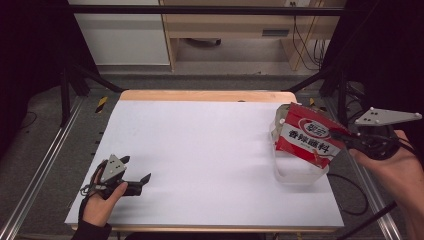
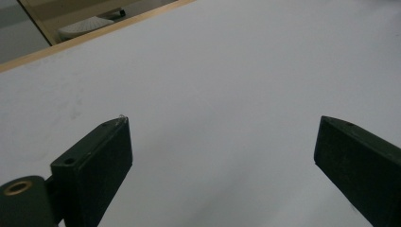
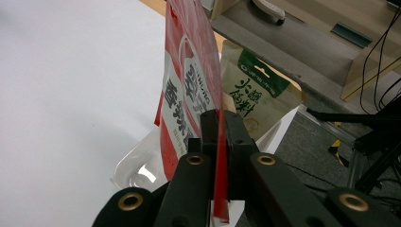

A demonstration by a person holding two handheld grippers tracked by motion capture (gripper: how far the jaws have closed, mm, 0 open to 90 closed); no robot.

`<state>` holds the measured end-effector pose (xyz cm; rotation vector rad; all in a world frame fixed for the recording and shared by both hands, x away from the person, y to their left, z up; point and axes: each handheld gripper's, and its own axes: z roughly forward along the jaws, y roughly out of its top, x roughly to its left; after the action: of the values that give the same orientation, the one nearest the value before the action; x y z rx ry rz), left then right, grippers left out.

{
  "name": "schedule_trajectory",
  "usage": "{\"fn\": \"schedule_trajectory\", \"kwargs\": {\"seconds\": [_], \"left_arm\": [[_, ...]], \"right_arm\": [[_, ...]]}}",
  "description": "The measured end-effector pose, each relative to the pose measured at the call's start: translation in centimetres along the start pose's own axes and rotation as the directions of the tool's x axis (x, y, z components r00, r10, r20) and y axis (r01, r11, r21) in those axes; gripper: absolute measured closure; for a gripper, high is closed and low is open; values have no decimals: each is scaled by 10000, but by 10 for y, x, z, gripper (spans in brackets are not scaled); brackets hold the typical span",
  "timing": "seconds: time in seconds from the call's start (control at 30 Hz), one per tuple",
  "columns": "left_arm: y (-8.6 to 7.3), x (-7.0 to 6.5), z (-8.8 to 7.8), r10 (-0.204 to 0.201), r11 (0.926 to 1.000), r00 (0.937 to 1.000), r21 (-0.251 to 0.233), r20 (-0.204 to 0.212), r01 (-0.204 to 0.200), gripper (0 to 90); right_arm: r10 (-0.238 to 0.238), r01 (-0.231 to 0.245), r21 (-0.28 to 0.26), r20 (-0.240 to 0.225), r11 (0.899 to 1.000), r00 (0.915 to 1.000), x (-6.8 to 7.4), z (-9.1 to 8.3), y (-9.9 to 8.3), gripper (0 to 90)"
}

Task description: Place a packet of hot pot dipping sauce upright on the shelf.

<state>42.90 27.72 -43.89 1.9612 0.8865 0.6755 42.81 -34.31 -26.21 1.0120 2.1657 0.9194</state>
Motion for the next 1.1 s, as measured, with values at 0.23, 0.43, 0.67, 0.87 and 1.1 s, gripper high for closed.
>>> {"fn": "schedule_trajectory", "kwargs": {"seconds": [0.23, 0.43, 0.67, 0.87, 1.1], "left_arm": [[0, 0, 0, -2, 10000, 10000, -11, 11, 2, 52], [0, -1, 0, 31, 10000, 10000, 9, 23, -31, 52], [0, -1, 0, 41, 10000, 10000, 5, 41, -41, 52], [0, -1, 1, 45, 10000, 10000, 17, 50, -45, 52], [0, -1, 1, 45, 10000, 10000, 22, 62, -46, 52]], "right_arm": [[168, -168, 139, -9, 9998, 9999, -3, 6, -5, 898], [320, -318, 208, -93, 9993, 9994, -4, 12, -9, 898], [377, -372, 289, -178, 9989, 9991, -3, 17, -12, 898], [539, -531, 296, -267, 9982, 9982, -2, 22, -17, 898], [582, -567, 391, -398, 9976, 9975, 1, 32, -24, 898]]}}
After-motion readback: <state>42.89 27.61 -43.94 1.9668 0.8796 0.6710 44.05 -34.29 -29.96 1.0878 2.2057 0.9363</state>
